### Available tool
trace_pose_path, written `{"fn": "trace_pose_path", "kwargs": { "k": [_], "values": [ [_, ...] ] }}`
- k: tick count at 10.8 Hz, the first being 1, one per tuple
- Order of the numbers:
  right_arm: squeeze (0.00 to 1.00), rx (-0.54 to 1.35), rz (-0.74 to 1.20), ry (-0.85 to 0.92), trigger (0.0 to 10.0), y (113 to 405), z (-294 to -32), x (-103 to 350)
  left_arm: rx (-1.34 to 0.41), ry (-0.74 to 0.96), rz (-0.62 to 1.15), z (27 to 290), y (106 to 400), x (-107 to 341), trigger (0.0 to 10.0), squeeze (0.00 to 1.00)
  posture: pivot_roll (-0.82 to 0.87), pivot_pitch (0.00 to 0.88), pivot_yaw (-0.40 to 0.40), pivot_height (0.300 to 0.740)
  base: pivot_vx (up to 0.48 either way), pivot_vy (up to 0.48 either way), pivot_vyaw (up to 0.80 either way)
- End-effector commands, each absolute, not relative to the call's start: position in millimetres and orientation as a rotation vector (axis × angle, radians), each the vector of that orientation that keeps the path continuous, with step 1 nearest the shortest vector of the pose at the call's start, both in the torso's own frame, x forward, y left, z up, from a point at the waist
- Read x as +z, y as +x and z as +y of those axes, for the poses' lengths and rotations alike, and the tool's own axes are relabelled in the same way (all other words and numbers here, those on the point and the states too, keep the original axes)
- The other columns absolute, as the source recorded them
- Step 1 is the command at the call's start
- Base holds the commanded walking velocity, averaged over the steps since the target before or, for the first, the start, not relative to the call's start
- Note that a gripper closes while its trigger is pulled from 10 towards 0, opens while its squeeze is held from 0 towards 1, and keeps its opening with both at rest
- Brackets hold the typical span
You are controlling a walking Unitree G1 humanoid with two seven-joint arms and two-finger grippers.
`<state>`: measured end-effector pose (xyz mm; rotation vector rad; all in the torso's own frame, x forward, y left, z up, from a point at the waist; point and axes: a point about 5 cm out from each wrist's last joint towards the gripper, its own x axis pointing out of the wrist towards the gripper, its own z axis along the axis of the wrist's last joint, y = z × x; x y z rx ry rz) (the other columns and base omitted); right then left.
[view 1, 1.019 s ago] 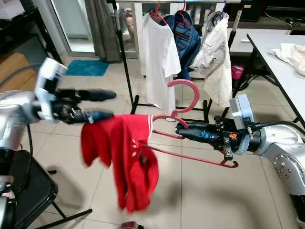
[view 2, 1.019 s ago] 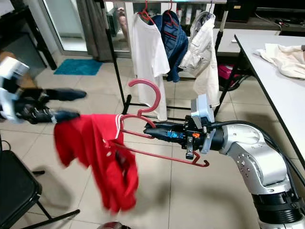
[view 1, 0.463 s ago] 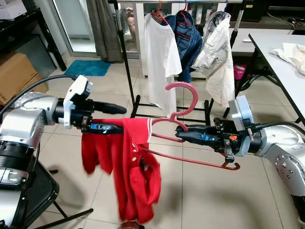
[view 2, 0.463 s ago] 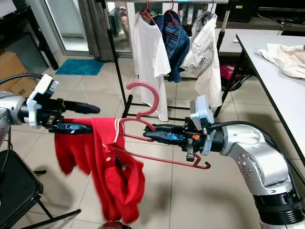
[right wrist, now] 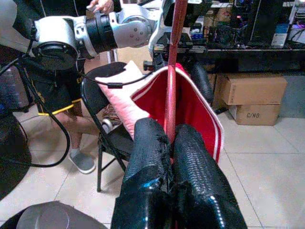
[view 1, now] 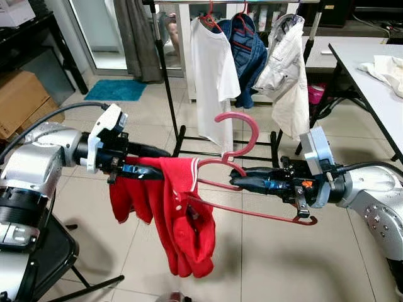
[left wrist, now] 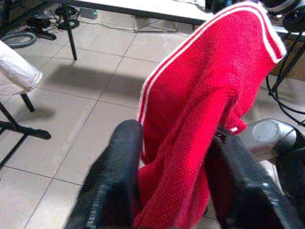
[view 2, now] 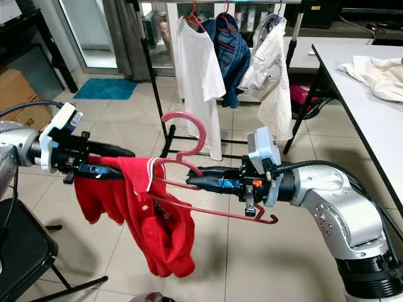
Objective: Hang hanger
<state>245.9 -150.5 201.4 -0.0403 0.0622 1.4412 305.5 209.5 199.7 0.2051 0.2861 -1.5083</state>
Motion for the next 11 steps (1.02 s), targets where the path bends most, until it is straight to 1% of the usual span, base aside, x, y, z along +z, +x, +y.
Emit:
{"fn": "trace_pose_path", "kwargs": {
  "k": [1, 8, 10, 11],
  "values": [
    [0.0, 1.478, 0.009, -0.04, 10.0, 241.4, -147.0, 211.3, -1.518, 0.213, 0.293, 207.4, 304.5, 199.2, 0.0, 0.0, -0.1, 0.036, 0.113, 0.74, 0.0, 0.0, 0.0],
    [0.0, 1.491, 0.007, -0.033, 10.0, 241.5, -145.4, 212.5, -1.502, 0.187, 0.314, 208.1, 299.6, 195.6, 0.0, 0.0, -0.1, 0.009, 0.098, 0.74, 0.0, 0.0, 0.0],
    [0.0, 1.48, 0.004, -0.023, 10.0, 243.1, -145.4, 213.4, -1.495, 0.151, 0.289, 208.0, 297.5, 198.4, 0.0, 0.0, -0.1, 0.0, 0.099, 0.74, 0.0, 0.0, 0.0],
    [0.15, 1.472, 0.009, -0.021, 10.0, 243.5, -145.8, 212.6, -1.489, 0.144, 0.281, 208.4, 297.8, 199.3, 0.0, 0.0, -0.1, 0.0, 0.099, 0.74, 0.0, 0.0, 0.0]
  ]
}}
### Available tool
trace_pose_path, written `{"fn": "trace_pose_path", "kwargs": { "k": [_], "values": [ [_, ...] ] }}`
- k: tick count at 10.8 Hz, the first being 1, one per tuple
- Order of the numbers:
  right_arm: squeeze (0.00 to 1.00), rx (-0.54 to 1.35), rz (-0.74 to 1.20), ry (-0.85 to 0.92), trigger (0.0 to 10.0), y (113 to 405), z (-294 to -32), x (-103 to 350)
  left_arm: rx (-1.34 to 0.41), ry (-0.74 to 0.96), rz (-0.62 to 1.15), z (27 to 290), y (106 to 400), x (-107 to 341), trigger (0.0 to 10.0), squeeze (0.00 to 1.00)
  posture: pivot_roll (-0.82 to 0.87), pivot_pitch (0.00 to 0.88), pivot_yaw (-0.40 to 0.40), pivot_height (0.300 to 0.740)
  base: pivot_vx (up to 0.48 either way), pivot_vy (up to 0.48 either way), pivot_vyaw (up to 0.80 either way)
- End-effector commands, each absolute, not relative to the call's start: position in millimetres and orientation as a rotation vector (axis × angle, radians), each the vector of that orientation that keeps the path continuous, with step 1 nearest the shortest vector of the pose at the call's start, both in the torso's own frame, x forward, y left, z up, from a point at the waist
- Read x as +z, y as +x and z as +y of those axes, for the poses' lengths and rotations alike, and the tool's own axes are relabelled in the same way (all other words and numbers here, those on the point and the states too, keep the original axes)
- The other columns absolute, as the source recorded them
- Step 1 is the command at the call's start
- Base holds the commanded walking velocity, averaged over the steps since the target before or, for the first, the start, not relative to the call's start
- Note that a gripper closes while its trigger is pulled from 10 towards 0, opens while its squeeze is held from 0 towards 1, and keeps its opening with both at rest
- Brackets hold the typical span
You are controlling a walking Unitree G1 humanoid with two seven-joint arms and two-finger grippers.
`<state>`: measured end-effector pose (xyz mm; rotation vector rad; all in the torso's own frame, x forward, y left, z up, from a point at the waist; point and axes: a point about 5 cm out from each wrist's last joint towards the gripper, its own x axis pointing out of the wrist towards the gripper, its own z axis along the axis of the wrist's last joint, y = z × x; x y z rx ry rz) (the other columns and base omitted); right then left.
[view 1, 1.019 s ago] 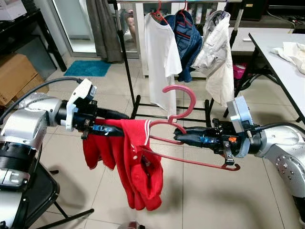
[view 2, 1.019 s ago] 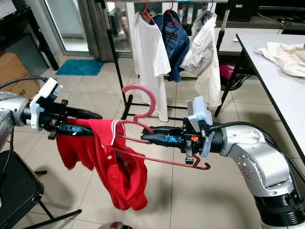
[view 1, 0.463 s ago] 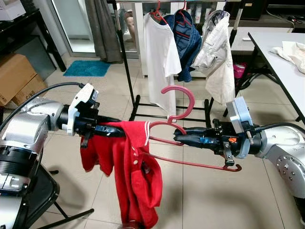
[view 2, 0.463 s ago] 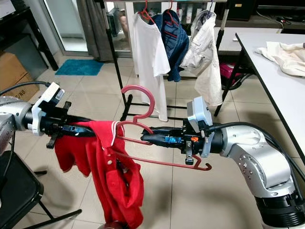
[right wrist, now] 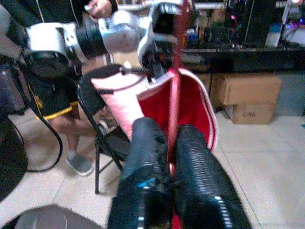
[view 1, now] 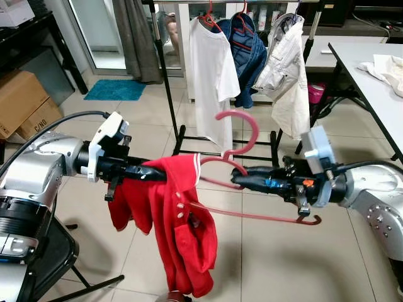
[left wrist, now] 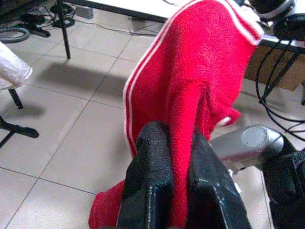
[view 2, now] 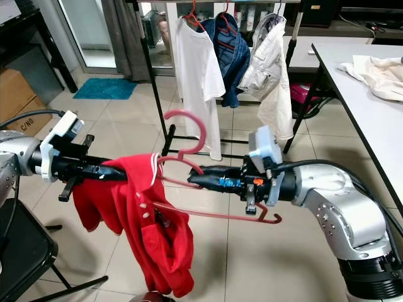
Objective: Hang hanger
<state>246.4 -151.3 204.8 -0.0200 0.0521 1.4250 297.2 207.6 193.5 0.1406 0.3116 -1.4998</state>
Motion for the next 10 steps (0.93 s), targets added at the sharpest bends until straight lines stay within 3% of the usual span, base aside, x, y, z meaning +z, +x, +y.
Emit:
{"fn": "trace_pose_path", "kwargs": {
  "k": [1, 3, 7, 9, 10],
  "values": [
    [1.0, 1.436, 0.028, -0.011, 10.0, 244.4, -148.7, 208.9, -1.471, 0.126, 0.269, 210.9, 297.1, 199.8, 0.0, 0.0, -0.1, 0.0, 0.105, 0.74, 0.0, 0.0, 0.0],
    [1.0, 1.389, 0.023, -0.003, 10.0, 244.6, -153.2, 206.1, -1.449, 0.103, 0.271, 215.1, 294.4, 198.4, 0.0, 0.0, -0.1, 0.0, 0.113, 0.74, 0.0, 0.0, 0.0],
    [1.0, 1.079, -0.126, 0.058, 10.0, 262.3, -185.4, 223.4, -1.211, 0.22, 0.243, 223.0, 311.7, 184.0, 0.0, 0.0, -0.11, 0.0, 0.12, 0.74, 0.0, 0.0, 0.0],
    [1.0, 1.094, -0.112, 0.071, 10.0, 254.3, -184.6, 221.9, -1.151, 0.244, 0.184, 218.3, 320.1, 187.2, 0.0, 0.0, -0.11, 0.0, 0.119, 0.74, 0.0, 0.0, 0.0],
    [1.0, 1.21, 0.01, 0.011, 10.0, 233.2, -167.4, 200.3, -1.147, 0.212, 0.118, 211.4, 325.7, 197.3, 0.0, 0.0, -0.11, 0.0, 0.121, 0.74, 0.0, 0.0, 0.0]
  ]
}}
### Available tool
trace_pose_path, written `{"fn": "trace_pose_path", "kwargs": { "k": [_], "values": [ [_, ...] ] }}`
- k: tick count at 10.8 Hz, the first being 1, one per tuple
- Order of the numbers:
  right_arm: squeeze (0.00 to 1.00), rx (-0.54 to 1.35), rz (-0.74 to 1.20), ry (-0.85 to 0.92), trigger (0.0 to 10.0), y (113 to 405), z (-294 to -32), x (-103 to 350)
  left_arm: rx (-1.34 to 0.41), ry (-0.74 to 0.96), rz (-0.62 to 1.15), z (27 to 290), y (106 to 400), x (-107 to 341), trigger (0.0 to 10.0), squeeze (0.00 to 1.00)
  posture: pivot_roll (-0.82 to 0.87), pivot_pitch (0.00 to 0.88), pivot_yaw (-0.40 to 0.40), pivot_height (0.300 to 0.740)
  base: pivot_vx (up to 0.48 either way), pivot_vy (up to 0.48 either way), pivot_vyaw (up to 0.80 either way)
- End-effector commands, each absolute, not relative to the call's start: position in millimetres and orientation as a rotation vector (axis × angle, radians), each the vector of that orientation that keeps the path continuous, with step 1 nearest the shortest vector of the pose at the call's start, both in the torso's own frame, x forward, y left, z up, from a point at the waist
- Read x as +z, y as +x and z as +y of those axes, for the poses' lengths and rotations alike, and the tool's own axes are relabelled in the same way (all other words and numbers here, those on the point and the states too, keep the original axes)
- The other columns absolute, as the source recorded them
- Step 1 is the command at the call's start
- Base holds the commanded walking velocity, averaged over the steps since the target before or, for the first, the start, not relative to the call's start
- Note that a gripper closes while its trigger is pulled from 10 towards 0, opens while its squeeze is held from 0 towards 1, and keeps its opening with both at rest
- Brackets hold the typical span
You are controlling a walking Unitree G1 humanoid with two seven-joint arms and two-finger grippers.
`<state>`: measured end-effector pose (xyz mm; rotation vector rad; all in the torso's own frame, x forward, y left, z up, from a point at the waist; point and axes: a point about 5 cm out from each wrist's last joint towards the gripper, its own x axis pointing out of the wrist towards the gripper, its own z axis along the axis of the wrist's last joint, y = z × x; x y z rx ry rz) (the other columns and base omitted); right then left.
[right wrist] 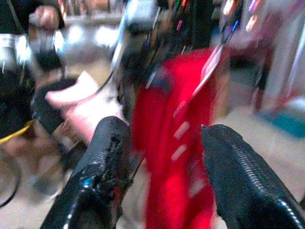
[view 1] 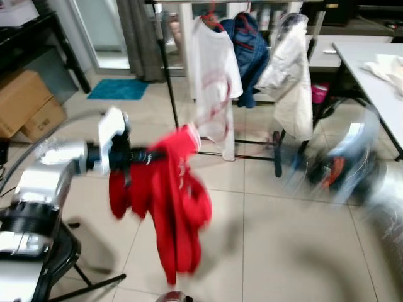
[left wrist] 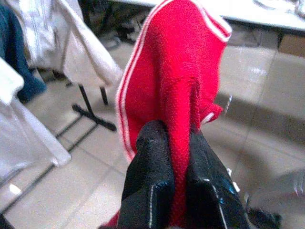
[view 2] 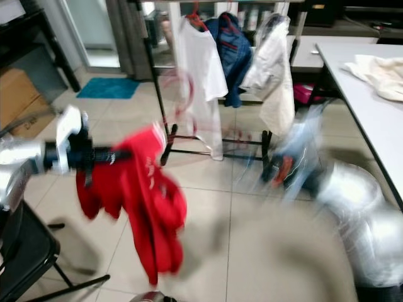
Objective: Hang hanger
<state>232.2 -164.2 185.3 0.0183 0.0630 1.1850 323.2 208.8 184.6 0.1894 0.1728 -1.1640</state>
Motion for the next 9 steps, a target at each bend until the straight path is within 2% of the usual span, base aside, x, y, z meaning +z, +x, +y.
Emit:
{"fn": "trace_pose_path", "kwargs": {
  "k": [1, 2, 4, 6, 8, 9],
  "values": [
    [1.0, 1.132, 0.104, -0.093, 10.0, 237.6, -158.4, 174.9, -1.183, 0.201, 0.083, 204.2, 325.9, 206.1, 0.0, 0.0, -0.11, 0.0, 0.13, 0.74, 0.0, 0.0, 0.0],
    [1.0, 1.09, 0.139, -0.12, 10.0, 241.7, -156.0, 164.5, -1.202, 0.206, 0.07, 201.2, 325.6, 210.8, 0.0, 0.0, -0.11, 0.0, 0.132, 0.74, 0.0, 0.0, 0.0],
    [1.0, 0.833, 0.294, -0.074, 10.0, 263.4, -151.0, 129.5, -1.272, 0.25, 0.059, 204.6, 323.9, 232.9, 0.0, 0.0, -0.1, 0.0, 0.139, 0.74, 0.0, 0.0, 0.0],
    [1.0, 0.764, 0.438, -0.002, 10.0, 267.4, -152.0, 102.9, -1.288, 0.266, 0.072, 212.7, 325.9, 243.4, 0.0, 0.0, -0.1, 0.0, 0.152, 0.74, 0.0, 0.0, 0.0],
    [1.0, 0.711, 0.56, 0.187, 10.0, 272.8, -150.1, 77.8, -1.317, 0.289, 0.068, 212.2, 329.9, 255.6, 0.0, 0.0, -0.09, 0.026, 0.165, 0.74, 0.0, 0.0, 0.0],
    [0.0, 0.712, 0.569, 0.242, 10.0, 275.0, -146.5, 72.7, -1.334, 0.291, 0.054, 207.9, 330.9, 260.0, 0.0, 0.0, -0.09, 0.039, 0.176, 0.74, 0.0, 0.0, 0.0]
  ]
}}
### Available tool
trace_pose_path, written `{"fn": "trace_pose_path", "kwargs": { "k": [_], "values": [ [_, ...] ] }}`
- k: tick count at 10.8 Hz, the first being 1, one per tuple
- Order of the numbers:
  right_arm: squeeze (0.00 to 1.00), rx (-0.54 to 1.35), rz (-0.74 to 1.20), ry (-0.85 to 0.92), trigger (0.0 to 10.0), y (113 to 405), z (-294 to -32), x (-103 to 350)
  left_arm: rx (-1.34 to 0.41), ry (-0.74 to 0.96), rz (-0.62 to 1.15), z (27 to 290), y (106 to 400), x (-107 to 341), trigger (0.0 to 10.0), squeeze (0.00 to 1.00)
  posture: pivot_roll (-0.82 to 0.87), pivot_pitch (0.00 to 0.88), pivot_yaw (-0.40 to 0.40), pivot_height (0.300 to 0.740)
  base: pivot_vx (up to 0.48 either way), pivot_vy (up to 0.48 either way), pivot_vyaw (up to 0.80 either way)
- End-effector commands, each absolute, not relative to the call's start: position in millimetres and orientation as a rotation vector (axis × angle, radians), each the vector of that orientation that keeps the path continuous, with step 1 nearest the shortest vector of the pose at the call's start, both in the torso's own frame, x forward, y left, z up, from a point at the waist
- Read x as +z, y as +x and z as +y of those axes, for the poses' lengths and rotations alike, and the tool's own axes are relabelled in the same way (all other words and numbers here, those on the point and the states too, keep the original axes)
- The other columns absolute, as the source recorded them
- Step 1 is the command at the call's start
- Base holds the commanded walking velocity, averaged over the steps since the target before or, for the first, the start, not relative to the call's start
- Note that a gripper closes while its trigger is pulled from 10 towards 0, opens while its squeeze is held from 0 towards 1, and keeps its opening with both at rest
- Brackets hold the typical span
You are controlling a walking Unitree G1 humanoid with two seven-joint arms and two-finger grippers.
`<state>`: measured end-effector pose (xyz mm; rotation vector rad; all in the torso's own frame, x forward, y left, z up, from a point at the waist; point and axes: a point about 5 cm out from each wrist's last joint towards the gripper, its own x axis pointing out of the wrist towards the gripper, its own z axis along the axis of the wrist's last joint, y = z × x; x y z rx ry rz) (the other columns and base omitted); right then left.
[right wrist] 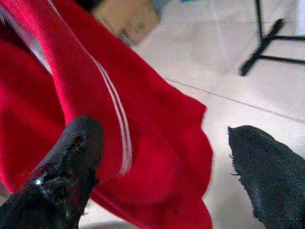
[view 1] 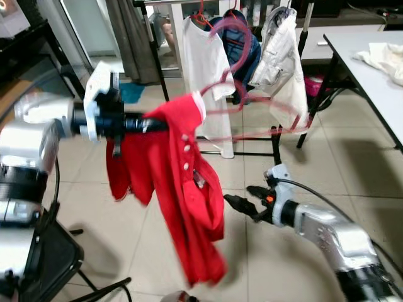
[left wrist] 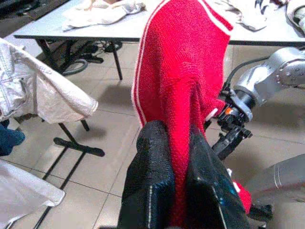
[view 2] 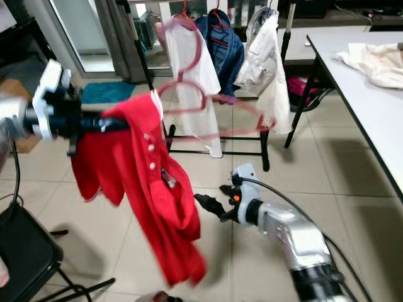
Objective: Hang hanger
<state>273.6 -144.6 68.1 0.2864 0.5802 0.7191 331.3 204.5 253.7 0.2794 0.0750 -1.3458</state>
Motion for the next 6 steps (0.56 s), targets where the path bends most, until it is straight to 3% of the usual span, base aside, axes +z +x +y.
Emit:
{"fn": "trace_pose_path", "kwargs": {
  "k": [1, 3, 6],
  "values": [
    [0.0, 0.753, 0.563, 0.351, 10.0, 275.6, -138.6, 71.3, -1.355, 0.297, 0.047, 203.8, 331.3, 263.9, 0.0, 0.0, -0.08, 0.05, 0.184, 0.74, 0.0, 0.0, 0.0],
    [0.0, 0.849, 0.536, 0.502, 10.0, 272.6, -127.9, 74.3, -1.369, 0.309, 0.044, 203.0, 333.1, 269.3, 0.0, 0.0, -0.07, 0.069, 0.183, 0.74, 0.0, 0.0, 0.0],
    [0.0, 0.909, 0.51, 0.522, 10.0, 274.3, -103.5, 75.0, -1.396, 0.305, 0.018, 198.7, 330.3, 277.4, 0.0, 0.0, -0.05, 0.079, 0.19, 0.74, 0.0, 0.0, 0.0]
  ]
}}
